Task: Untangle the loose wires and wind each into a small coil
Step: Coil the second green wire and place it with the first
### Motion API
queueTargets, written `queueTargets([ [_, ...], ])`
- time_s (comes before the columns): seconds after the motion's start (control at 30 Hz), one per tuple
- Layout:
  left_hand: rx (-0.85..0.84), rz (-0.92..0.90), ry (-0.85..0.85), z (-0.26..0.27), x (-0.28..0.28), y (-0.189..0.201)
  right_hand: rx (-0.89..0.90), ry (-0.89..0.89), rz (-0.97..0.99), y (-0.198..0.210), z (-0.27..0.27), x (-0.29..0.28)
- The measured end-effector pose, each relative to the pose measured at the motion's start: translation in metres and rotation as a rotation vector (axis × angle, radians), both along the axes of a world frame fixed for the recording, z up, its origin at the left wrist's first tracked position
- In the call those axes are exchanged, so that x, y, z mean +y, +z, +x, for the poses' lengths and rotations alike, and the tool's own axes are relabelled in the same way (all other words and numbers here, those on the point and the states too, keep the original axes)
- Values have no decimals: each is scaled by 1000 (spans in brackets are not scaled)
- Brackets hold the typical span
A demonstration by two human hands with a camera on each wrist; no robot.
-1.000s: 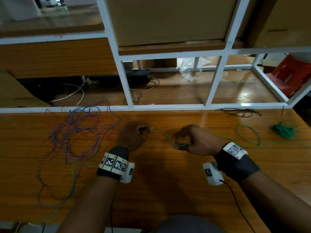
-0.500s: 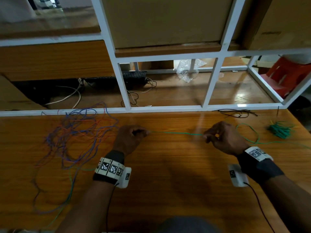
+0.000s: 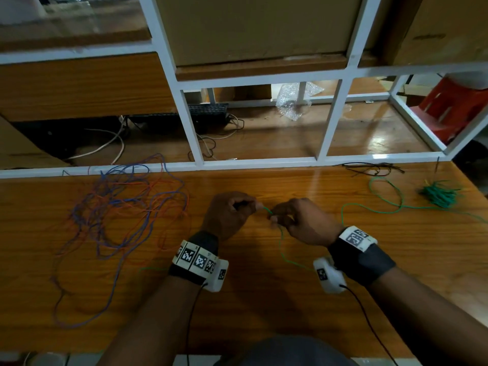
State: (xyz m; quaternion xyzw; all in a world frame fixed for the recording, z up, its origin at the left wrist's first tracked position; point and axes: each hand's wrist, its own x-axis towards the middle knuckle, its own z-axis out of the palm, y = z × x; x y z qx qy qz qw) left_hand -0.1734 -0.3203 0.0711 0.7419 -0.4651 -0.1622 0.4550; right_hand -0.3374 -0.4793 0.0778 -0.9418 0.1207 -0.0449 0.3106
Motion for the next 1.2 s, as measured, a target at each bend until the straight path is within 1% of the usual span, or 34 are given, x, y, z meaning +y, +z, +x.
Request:
queueTargets([
  [0.07, -10, -5, -28, 0, -1, 1, -92, -100, -19, -2, -4, -7],
  [0.13, 11, 18, -25, 3, 4, 0, -141, -258, -71, 0, -10, -24],
  [0.23, 45, 83, 79, 12, 18, -8, -132, -527, -123, 12, -24, -54],
  [0.3, 29, 107, 88, 14, 27, -13, -121, -604, -181, 15, -32, -68],
  [0.37, 52, 72, 91, 10, 29, -15, -130, -608, -183, 11, -33, -69],
  [0.4, 114, 31, 113, 7, 27, -16, -125, -598, -155, 8, -31, -64],
  [0.43, 222, -22, 144, 3, 25, -16, -126, -590, -143, 3, -29, -58],
  [0.47, 365, -86, 180, -1, 21, -16, -138, -581, -157, 0, -27, -49],
  [0.53, 659, -217, 251, -11, 10, -14, -239, -591, -202, -4, -21, -27],
  [0.57, 773, -281, 288, -16, 5, -11, -297, -585, -181, -5, -18, -15],
  [0.6, 857, -335, 320, -20, 0, -10, -329, -551, -121, -6, -15, -3],
  [0.63, 925, -377, 333, -23, -5, -7, -313, -495, -23, -9, -12, 8],
  [0.67, 987, -405, 320, -25, -8, -4, -253, -428, 84, -10, -10, 21],
  [0.73, 1123, -432, 223, -28, -15, 0, -162, -311, 344, -17, -9, 43],
  [0.77, 1183, -430, 160, -29, -17, 1, -140, -267, 442, -22, -8, 50],
  [0.8, 1222, -419, 94, -30, -18, 3, -117, -240, 497, -26, -8, 57],
  [0.9, 1241, -365, -42, -29, -16, 5, -93, -229, 646, -32, -6, 71],
  [1.07, 1218, -287, -84, -14, -8, 7, -58, -275, 918, -19, -7, 83],
  [1.1, 1209, -282, -89, -13, -6, 8, -51, -260, 946, -16, -5, 88],
  [1.2, 1155, -244, -122, -10, -2, 9, -95, -269, 906, -17, 10, 102],
])
